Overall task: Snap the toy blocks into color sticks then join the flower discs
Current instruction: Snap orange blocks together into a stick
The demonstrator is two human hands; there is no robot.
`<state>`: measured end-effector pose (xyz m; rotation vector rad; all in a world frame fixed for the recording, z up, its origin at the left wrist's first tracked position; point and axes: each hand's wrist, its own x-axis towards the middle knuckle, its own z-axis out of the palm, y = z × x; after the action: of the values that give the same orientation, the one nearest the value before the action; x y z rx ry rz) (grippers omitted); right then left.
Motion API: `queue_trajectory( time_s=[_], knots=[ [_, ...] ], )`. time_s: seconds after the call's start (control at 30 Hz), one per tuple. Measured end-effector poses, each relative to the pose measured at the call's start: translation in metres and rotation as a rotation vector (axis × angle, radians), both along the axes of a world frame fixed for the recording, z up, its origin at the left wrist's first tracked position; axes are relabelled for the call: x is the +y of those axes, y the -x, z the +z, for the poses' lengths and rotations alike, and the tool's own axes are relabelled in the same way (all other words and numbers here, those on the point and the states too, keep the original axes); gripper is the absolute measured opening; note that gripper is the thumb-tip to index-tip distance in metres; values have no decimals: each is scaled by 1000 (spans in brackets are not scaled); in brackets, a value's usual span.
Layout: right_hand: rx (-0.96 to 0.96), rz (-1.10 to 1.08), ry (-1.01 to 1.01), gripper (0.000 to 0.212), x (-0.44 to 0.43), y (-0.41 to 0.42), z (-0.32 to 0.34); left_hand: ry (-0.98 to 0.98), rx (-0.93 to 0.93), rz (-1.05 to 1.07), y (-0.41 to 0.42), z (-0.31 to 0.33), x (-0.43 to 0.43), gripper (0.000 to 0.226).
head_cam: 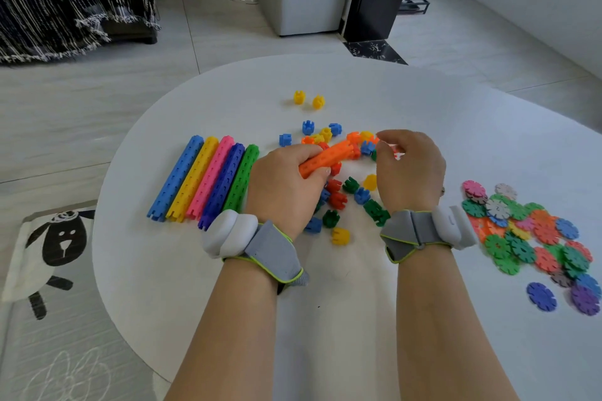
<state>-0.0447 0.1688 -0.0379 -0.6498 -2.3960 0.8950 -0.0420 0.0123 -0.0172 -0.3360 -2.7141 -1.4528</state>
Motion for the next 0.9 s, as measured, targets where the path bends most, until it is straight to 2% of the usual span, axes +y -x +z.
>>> queue_trajectory(
  time_s=[0.1, 0.23, 0.37, 0.77, 0.9],
  knots=[
    [-75, -36, -49, 27, 6, 14, -3, 4, 7, 0, 4, 0, 3, 17],
    [-306, -121, -98, 35, 11, 29, -4, -20, -5, 5, 6, 0, 8, 18],
    [-404, -116, -143, 29, 9, 34, -4, -29, 0, 3, 4, 1, 10, 17],
    [-324, 61, -46, 22, 0, 2, 0, 6, 8, -27, -2, 5, 7, 20],
    [-170, 103, 4, 15, -2, -9, 1, 5, 9, -23, -2, 4, 4, 19]
  ],
)
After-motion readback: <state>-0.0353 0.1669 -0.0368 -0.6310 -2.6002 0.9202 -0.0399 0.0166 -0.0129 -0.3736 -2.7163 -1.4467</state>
